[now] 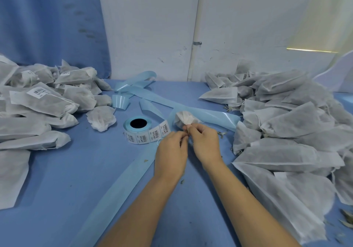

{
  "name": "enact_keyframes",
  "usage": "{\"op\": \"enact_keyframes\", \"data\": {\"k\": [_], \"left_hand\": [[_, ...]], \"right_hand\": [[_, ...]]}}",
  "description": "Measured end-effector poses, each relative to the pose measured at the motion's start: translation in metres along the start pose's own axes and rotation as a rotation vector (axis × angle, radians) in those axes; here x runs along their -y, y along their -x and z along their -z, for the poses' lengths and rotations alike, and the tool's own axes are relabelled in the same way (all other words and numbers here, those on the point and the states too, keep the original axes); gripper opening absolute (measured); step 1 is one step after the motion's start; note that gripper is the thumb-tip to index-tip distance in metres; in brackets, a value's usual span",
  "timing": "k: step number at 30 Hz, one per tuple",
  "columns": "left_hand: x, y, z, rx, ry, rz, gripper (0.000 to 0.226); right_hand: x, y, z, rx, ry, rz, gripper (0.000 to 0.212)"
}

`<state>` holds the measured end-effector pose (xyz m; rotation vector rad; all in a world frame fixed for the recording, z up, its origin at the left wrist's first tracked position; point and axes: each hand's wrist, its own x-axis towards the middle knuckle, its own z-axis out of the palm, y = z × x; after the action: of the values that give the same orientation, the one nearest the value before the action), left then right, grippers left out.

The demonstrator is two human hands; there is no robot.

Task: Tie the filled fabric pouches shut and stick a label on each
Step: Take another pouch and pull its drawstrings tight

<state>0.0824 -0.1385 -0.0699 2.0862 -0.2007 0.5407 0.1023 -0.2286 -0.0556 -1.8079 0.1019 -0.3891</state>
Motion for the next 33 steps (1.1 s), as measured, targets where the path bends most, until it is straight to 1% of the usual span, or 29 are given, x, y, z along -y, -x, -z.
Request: {"op": "enact_keyframes", "data": {"k": [3, 7, 9, 13, 15, 17, 19, 22, 24, 27, 28, 31, 33], "left_hand": [[-0.001, -0.001, 0.001, 0.011, 0.007, 0.046, 0.017], [-0.003, -0.001, 0.001, 0.026, 0.042, 0.087, 0.017], [-0.002, -0.002, 0.002, 0.032, 0.052, 0.098, 0.018], [0.006, -0.005, 0.008, 0.011, 0.042, 0.135, 0.023], [0.009, -0.007, 0.011, 0.007, -0.027, 0.11, 0.022], [0.01, -0.007, 0.011, 0.007, -0.104, 0.071, 0.022], [0.009, -0.007, 0.011, -0.011, -0.156, 0.051, 0.021], [0.005, -0.005, 0.013, -0.065, -0.245, 0.028, 0.021], [0.0, -0.004, 0.014, -0.107, -0.279, -0.036, 0.018], [-0.007, -0.003, 0.015, -0.129, -0.327, -0.18, 0.006], [-0.008, -0.003, 0.015, -0.141, -0.347, -0.218, 0.005], [-0.006, -0.005, 0.013, -0.158, -0.341, -0.294, 0.02], [-0.003, -0.006, 0.012, -0.131, -0.24, -0.251, 0.024]], "right_hand": [[0.004, -0.001, -0.001, 0.0, -0.298, -0.17, 0.022], [0.01, 0.001, -0.001, 0.037, -0.553, -0.32, 0.017], [0.011, 0.0, 0.0, 0.073, -0.585, -0.35, 0.016], [0.012, -0.004, 0.008, 0.129, -0.579, -0.35, 0.014], [0.01, -0.005, 0.011, 0.101, -0.496, -0.299, 0.016], [0.007, -0.005, 0.013, 0.054, -0.361, -0.214, 0.018], [0.006, -0.005, 0.015, 0.02, -0.164, -0.11, 0.02], [0.006, -0.003, 0.014, 0.031, 0.139, 0.052, 0.021], [0.008, 0.001, 0.011, 0.022, 0.331, 0.153, 0.023], [0.012, 0.007, 0.006, -0.03, 0.654, 0.326, 0.025], [0.014, 0.008, 0.005, -0.043, 0.71, 0.362, 0.023], [0.014, 0.009, 0.007, -0.033, 0.803, 0.425, 0.019], [0.012, 0.01, 0.008, -0.001, 0.821, 0.454, 0.018]]}}
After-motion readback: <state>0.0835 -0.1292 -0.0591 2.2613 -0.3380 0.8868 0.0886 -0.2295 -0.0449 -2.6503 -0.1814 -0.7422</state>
